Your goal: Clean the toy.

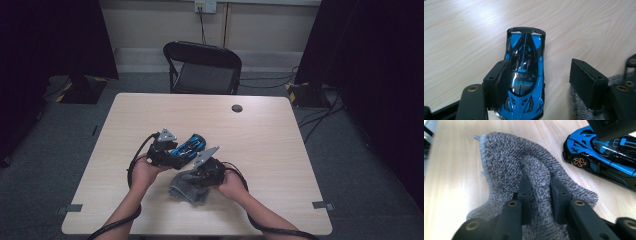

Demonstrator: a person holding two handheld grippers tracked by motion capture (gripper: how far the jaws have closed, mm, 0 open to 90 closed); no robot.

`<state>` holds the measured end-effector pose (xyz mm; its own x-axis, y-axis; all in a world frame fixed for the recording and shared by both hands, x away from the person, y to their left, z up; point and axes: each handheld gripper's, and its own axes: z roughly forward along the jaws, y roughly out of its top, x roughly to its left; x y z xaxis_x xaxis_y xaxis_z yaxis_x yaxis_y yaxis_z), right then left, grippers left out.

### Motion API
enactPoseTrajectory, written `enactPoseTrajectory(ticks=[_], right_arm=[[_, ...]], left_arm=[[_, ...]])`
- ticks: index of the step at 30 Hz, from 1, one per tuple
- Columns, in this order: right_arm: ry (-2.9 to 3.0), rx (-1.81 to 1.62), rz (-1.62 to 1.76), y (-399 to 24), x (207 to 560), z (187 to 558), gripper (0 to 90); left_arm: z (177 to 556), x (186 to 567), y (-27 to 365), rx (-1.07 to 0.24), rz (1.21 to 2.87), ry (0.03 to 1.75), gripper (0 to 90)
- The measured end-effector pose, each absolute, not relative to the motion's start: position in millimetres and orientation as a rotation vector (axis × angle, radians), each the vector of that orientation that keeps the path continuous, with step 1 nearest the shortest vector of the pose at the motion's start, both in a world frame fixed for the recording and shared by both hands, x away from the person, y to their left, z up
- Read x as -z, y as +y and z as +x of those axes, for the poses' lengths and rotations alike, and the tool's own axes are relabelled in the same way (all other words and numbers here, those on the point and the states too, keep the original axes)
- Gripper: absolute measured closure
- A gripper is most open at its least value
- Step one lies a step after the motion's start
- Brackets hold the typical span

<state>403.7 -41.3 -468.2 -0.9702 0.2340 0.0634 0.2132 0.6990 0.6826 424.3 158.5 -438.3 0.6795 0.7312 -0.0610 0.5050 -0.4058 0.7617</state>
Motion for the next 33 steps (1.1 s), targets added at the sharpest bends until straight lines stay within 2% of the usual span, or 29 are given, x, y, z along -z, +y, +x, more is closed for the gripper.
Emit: enactPoseTrajectory(ticks=[5, 7, 14, 20, 24, 27, 30, 33], right_arm=[[2.854, -1.119, 0.368, -38, 469, 401, 52.5], [2.843, -1.155, 0.4, -42, 463, 403, 41.3], [2.792, -1.207, 0.451, -66, 441, 415, 36.5], [2.762, -1.128, 0.602, -85, 449, 429, 44.1], [2.773, -1.085, 0.613, -81, 466, 431, 45.9], [2.795, -1.088, 0.618, -75, 474, 433, 51.1], [2.813, -1.101, 0.607, -70, 479, 434, 60.9], [2.831, -1.092, 0.609, -68, 483, 435, 76.6]], left_arm=[[418, 437, 162, -0.356, 2.093, 0.952, 33.6], [416, 435, 164, -0.359, 2.092, 0.951, 33.7], [408, 429, 158, -0.36, 2.095, 0.922, 35.3], [402, 435, 147, -0.338, 2.112, 0.885, 36.2], [399, 441, 142, -0.323, 2.125, 0.872, 36.4], [396, 444, 139, -0.297, 2.126, 0.862, 36.5], [393, 445, 136, -0.293, 2.138, 0.84, 36.6], [390, 448, 130, -0.28, 2.151, 0.818, 36.5]])
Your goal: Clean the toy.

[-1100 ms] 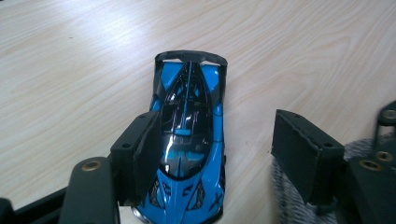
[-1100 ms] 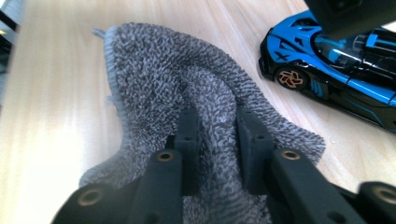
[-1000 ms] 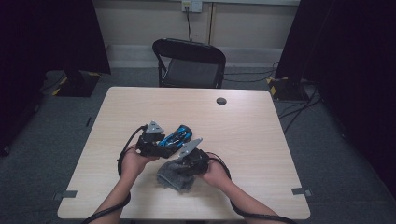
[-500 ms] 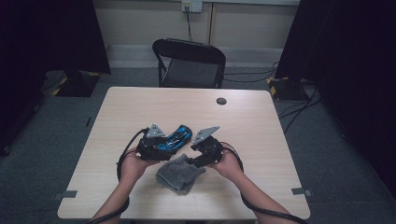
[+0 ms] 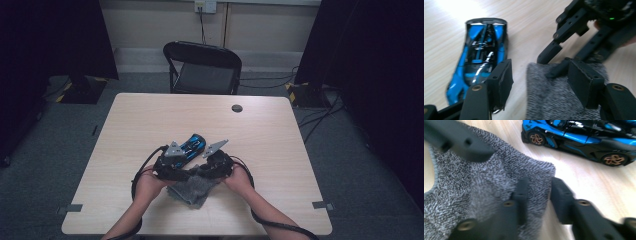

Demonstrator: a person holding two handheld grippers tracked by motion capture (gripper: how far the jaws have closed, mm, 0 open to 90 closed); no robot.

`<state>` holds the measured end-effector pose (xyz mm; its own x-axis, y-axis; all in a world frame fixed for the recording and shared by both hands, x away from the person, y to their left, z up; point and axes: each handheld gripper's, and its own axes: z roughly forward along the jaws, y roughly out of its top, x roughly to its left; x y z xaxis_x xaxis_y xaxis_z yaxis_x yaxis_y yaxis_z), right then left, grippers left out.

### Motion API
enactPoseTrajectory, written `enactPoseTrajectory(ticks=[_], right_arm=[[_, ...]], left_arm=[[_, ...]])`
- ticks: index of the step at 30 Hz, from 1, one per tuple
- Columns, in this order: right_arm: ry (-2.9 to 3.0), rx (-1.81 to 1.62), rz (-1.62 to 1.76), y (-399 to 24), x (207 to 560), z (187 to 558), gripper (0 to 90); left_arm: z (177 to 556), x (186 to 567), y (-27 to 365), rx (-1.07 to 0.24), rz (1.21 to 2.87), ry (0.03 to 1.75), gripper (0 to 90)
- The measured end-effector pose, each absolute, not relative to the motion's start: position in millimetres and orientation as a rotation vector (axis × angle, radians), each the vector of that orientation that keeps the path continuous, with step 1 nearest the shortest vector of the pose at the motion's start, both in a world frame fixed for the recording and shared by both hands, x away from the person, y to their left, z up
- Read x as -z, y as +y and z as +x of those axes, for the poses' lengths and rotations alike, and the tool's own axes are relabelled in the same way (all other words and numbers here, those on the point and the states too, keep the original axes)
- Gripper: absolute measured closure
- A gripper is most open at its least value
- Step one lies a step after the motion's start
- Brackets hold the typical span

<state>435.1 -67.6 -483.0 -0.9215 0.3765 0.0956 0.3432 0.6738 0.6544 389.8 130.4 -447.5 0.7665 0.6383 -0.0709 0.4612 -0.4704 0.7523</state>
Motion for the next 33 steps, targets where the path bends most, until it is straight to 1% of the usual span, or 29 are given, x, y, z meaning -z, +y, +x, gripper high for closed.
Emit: enactPoseTrajectory(ticks=[2, 4, 9, 13, 16, 19, 21, 24, 25, 26, 28, 29, 31, 33], right_arm=[[2.822, -1.095, 0.614, -68, 482, 437, 82.9], [2.808, -1.092, 0.629, -70, 480, 440, 84.8], [2.77, -1.065, 0.677, -77, 477, 448, 87.5], [2.746, -1.096, 0.734, -86, 478, 454, 85.4], [2.712, -1.103, 0.755, -90, 478, 455, 76.9], [2.685, -1.081, 0.743, -91, 476, 454, 62.0], [2.676, -1.093, 0.77, -92, 475, 455, 54.0], [2.646, -1.107, 0.786, -96, 472, 459, 41.6], [2.63, -1.116, 0.799, -97, 471, 460, 38.7], [2.615, -1.131, 0.815, -98, 469, 461, 36.1], [2.596, -1.161, 0.834, -100, 467, 464, 31.2], [2.587, -1.172, 0.83, -99, 465, 465, 28.2], [2.582, -1.174, 0.832, -97, 463, 467, 24.5], [2.584, -1.178, 0.823, -92, 461, 469, 22.3]], left_arm=[[388, 449, 126, -0.276, 2.156, 0.811, 36.4], [386, 451, 119, -0.247, 2.153, 0.803, 36.3], [384, 460, 105, -0.238, 2.189, 0.794, 36.0], [387, 472, 95, -0.273, 2.221, 0.816, 35.9], [387, 480, 88, -0.285, 2.257, 0.823, 34.8], [387, 485, 84, -0.304, 2.288, 0.807, 33.6], [385, 488, 83, -0.325, 2.295, 0.79, 33.5], [383, 488, 83, -0.314, 2.293, 0.805, 36.7], [383, 488, 82, -0.312, 2.297, 0.801, 39.8], [382, 486, 82, -0.308, 2.307, 0.795, 45.2], [380, 485, 80, -0.313, 2.316, 0.776, 60.6], [379, 485, 80, -0.312, 2.325, 0.753, 66.8], [379, 485, 80, -0.313, 2.328, 0.75, 72.2], [380, 484, 81, -0.297, 2.325, 0.761, 75.4]])
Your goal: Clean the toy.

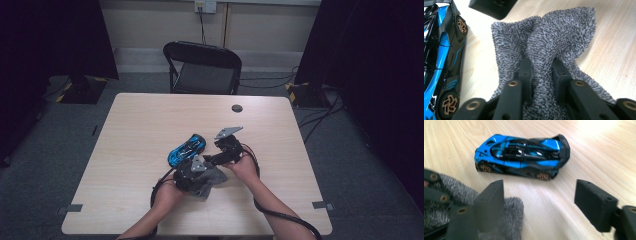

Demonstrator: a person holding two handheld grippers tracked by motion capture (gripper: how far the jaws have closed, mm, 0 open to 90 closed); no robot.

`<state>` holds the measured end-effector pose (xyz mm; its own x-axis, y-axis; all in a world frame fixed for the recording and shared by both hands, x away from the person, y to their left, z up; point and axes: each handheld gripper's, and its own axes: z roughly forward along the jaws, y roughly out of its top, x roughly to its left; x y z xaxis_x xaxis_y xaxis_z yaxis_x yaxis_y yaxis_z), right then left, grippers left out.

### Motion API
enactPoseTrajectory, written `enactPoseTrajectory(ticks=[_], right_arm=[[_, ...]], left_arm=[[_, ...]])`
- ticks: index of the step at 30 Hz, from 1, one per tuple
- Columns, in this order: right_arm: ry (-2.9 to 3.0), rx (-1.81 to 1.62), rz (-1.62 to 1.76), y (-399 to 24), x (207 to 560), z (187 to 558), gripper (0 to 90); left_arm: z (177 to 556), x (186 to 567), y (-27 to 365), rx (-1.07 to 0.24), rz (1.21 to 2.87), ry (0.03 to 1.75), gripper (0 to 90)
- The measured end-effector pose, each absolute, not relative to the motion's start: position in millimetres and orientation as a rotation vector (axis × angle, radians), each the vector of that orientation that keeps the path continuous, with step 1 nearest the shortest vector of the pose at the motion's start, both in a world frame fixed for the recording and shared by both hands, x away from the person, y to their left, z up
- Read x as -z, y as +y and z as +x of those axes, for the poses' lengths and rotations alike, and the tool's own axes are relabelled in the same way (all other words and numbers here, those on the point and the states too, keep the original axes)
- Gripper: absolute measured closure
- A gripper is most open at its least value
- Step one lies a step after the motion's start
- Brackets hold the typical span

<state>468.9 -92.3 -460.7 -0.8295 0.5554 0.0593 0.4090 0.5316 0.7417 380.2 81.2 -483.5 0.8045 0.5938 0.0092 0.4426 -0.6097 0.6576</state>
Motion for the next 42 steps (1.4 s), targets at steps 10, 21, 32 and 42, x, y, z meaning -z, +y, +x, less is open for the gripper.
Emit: enactPoseTrajectory(ticks=[10, 21, 32, 42], right_arm=[[2.626, -1.199, 0.76, -61, 460, 481, 17.3], [2.644, -1.175, 0.733, -25, 462, 491, 15.2], [2.667, -1.1, 0.627, 5, 476, 487, 14.4], [2.652, -1.227, 0.658, 5, 485, 495, 13.6]], left_arm=[[378, 457, 132, -0.275, 2.278, 0.848, 77.2], [374, 440, 208, -0.289, 2.146, 1.001, 76.8], [367, 447, 189, -0.25, 2.218, 0.936, 77.0], [357, 430, 194, -0.251, 2.179, 0.906, 76.9]])
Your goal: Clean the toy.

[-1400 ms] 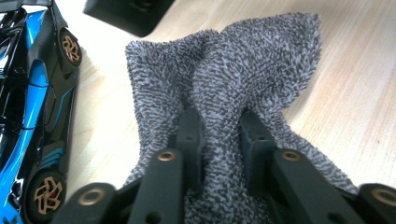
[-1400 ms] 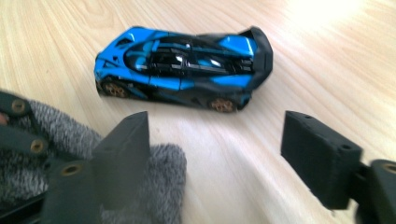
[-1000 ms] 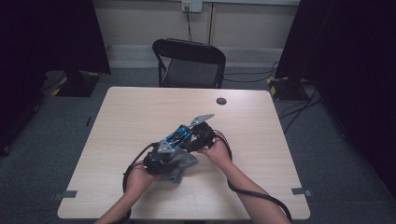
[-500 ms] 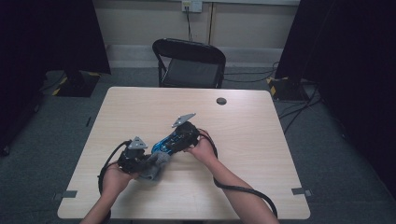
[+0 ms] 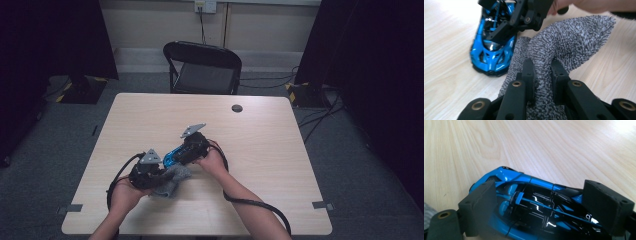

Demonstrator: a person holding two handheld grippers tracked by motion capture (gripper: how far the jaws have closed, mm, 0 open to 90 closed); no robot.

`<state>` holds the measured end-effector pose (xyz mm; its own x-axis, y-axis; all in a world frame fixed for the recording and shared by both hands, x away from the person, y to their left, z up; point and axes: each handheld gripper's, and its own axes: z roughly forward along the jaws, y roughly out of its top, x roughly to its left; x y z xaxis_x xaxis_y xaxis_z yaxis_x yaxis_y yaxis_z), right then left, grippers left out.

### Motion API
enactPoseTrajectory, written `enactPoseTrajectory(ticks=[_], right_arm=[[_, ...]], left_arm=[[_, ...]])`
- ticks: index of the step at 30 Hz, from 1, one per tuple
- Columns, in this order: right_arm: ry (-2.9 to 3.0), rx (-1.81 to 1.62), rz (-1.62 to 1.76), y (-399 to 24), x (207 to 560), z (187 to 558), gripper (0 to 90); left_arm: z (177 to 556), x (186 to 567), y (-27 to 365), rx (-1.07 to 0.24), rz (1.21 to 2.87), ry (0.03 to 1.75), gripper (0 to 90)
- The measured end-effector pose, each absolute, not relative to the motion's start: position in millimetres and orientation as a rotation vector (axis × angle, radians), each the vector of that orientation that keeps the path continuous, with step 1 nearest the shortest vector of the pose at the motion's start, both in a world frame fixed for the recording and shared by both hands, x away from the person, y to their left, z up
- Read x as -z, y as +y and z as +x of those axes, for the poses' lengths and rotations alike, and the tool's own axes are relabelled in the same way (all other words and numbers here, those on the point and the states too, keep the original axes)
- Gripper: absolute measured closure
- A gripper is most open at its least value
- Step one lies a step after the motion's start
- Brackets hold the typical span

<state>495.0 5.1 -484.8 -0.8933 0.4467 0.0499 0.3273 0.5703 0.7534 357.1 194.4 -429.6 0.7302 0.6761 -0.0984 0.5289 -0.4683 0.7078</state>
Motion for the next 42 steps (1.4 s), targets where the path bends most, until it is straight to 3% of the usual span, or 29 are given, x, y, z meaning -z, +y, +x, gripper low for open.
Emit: enactPoseTrajectory(ticks=[9, 15, 22, 26, 30, 33, 39, 41, 42], right_arm=[[2.635, -1.274, 0.648, -1, 488, 497, 13.6], [2.627, -1.269, 0.648, 0, 488, 496, 12.9], [2.618, -1.24, 0.646, 5, 489, 493, 7.5], [2.626, -1.192, 0.629, 10, 489, 491, 4.4], [2.627, -1.194, 0.626, 10, 489, 491, 4.5], [2.621, -1.198, 0.629, 9, 489, 491, 4.5], [2.617, -1.205, 0.63, 9, 490, 490, 4.5], [2.622, -1.201, 0.628, 9, 490, 490, 4.5], [2.621, -1.202, 0.628, 9, 490, 490, 4.5]], left_arm=[[357, 420, 223, -0.343, 2.139, 0.983, 76.8], [376, 423, 242, -0.445, 2.102, 1.089, 76.0], [412, 455, 246, -0.562, 2.233, 1.24, 75.2], [419, 474, 241, -0.514, 2.23, 1.258, 68.0], [420, 470, 241, -0.513, 2.151, 1.249, 45.5], [423, 469, 239, -0.5, 2.095, 1.274, 38.7], [427, 484, 234, -0.482, 2.148, 1.324, 44.3], [427, 484, 234, -0.467, 2.149, 1.324, 49.3], [426, 483, 235, -0.458, 2.149, 1.313, 56.9]])
